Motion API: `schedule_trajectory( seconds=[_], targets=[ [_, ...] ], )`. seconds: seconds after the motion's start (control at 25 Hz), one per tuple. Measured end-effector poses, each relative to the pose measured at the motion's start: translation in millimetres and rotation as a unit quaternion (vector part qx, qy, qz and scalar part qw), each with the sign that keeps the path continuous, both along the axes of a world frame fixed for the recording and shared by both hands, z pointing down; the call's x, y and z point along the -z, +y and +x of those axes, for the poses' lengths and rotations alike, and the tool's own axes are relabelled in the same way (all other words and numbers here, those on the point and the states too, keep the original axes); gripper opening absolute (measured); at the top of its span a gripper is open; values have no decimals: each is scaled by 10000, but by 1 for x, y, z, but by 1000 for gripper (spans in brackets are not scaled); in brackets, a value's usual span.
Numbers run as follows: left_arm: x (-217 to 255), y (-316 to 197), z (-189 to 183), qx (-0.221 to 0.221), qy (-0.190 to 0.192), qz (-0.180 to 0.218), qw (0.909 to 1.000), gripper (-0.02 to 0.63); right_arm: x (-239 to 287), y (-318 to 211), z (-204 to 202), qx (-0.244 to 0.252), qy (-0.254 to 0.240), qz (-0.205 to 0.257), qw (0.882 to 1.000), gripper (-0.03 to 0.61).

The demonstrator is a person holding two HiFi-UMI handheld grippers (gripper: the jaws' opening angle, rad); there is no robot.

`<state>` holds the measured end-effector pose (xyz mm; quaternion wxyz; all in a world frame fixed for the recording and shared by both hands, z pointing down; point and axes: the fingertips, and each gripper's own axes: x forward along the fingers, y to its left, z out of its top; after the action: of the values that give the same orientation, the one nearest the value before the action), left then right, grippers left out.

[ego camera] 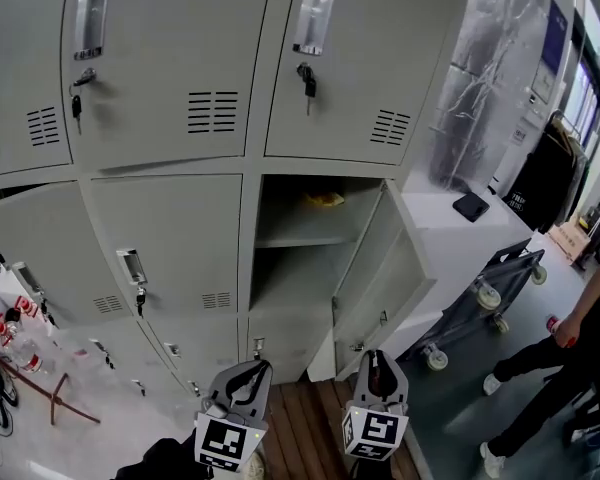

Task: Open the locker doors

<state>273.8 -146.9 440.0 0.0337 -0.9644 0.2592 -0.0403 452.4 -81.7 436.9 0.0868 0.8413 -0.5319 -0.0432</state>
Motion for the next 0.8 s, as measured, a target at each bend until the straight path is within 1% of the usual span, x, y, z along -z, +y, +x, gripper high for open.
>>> schedule_trajectory(
  seconds=[0.12, 0.2, 0.36, 0.48, 0.8],
  targets=[
    [-1, 0, 12, -105, 62, 77, 9999, 25, -1, 8, 14, -204, 8, -5, 9998, 61],
    [-2, 0, 19, -159, 6, 18, 9999, 25, 0, 12, 24, -339, 18, -9, 9994, 52],
    [0, -3, 36, -286, 278, 206, 9990, 25, 0, 19, 47, -615, 44, -24, 9981, 23],
    [-2, -5, 45, -353, 259, 202, 9988, 25, -1, 24, 62, -760, 37, -23, 9971, 12],
    [-10, -15, 70, -470, 216, 119, 9986, 25, -3, 29, 99, -1073, 31, -38, 9942, 12]
  ],
)
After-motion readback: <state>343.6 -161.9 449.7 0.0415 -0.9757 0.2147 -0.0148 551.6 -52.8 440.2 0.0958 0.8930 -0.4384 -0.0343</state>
